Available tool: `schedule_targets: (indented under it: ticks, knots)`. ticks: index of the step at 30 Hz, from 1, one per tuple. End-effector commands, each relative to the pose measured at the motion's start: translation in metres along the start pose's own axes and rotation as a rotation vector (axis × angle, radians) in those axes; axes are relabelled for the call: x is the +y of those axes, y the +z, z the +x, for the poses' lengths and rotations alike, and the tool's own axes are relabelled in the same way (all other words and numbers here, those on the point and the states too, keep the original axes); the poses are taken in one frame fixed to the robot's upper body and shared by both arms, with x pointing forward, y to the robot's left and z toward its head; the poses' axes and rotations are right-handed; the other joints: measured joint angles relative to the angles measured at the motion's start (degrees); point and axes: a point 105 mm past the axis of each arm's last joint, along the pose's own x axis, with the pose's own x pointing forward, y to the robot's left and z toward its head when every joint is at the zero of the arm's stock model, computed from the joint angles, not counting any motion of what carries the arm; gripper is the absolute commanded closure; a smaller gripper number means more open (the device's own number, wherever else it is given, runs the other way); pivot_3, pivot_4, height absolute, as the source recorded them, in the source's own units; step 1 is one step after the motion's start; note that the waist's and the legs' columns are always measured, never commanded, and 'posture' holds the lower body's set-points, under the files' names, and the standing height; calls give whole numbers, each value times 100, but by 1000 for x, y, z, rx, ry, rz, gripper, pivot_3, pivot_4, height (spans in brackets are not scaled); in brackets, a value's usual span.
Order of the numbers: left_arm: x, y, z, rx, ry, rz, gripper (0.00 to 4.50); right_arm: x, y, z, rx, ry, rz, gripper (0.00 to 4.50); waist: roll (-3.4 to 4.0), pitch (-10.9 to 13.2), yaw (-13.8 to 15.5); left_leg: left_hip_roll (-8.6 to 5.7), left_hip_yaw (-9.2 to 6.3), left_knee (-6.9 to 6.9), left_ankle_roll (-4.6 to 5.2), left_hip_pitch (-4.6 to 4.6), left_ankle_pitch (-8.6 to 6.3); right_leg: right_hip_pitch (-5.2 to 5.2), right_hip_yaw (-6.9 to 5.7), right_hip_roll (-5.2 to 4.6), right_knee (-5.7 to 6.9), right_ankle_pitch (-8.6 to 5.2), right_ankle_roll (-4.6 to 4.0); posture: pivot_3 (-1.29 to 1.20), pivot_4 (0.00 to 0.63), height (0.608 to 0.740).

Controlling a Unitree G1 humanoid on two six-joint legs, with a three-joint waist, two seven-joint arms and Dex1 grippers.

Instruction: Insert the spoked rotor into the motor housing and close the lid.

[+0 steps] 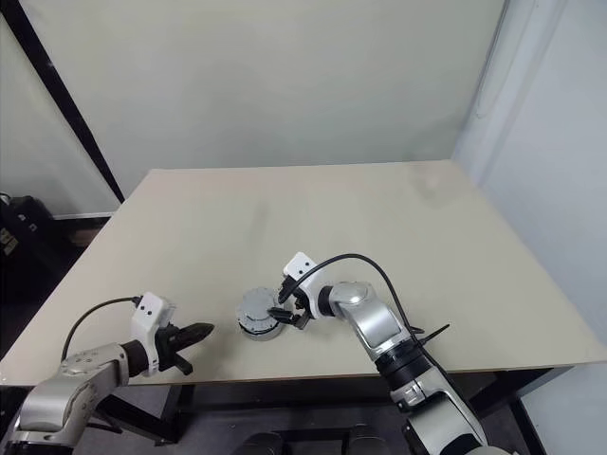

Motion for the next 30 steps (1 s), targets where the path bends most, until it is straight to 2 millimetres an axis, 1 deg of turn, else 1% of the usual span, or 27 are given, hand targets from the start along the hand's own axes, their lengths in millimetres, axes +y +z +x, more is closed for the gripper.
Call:
schedule_targets:
  ticks: [1,7,15,21,30]
  knots:
    - [-7,8,-2,-20,-44,32,4500,12,19,6,-85,58,-32,25,0,0,0,0,0,0,0,0,0,0,-1,0,0,0,0,0,0,740]
    - [-15,-6,-2,67,-90,51,4500,20,18,20,-94,75,-38,25,1,0,1,-1,1,4,0,2,0,1,1,-1,0,0,0,0,0,740]
    - [-18,-3,1,55,-87,62,4500,17,13,34,-79,33,-37,25,1,1,1,0,0,3,-1,5,0,-1,1,1,3,0,0,0,0,740]
    - [-17,-3,0,52,-82,68,4500,12,10,39,-63,-6,-37,25,1,0,0,0,0,3,0,5,0,0,1,2,3,0,0,0,0,740]
    - [-17,-4,0,47,-74,64,4500,12,7,46,-47,-26,-33,25,2,0,0,0,-1,3,-1,7,0,1,2,2,3,0,0,0,0,740]
